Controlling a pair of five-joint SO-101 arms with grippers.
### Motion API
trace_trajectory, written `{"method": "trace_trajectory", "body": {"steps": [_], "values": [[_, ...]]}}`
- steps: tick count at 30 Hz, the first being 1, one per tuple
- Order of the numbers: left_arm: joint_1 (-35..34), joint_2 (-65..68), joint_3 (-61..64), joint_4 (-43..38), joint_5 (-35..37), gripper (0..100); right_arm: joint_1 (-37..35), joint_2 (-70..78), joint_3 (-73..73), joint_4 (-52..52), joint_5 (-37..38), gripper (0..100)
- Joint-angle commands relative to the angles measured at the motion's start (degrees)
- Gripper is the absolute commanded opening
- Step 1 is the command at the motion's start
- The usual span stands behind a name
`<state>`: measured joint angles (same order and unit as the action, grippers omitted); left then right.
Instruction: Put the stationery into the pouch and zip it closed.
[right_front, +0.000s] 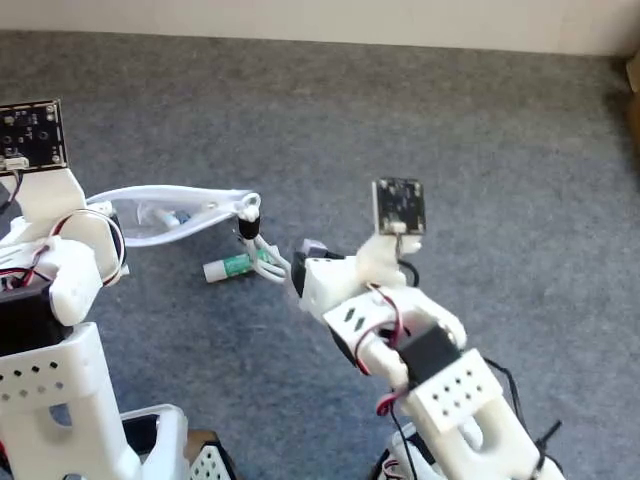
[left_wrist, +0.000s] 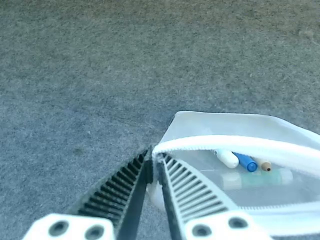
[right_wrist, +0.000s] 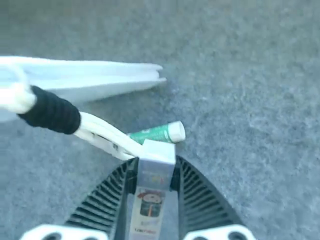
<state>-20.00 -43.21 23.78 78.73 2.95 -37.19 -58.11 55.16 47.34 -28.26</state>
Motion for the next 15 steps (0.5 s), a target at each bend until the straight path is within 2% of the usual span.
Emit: {"method": "trace_trajectory", "body": {"steps": [1, 15], "values": [[0.57, 0.22, 1.45, -0.26, 0.70, 1, 0.22, -9.63, 3.65, -7.25, 0.70, 0.5], [0.57, 0.22, 1.45, -0.26, 0.70, 1, 0.22, -27.47, 17.10, -20.79, 0.79, 0.5]]}}
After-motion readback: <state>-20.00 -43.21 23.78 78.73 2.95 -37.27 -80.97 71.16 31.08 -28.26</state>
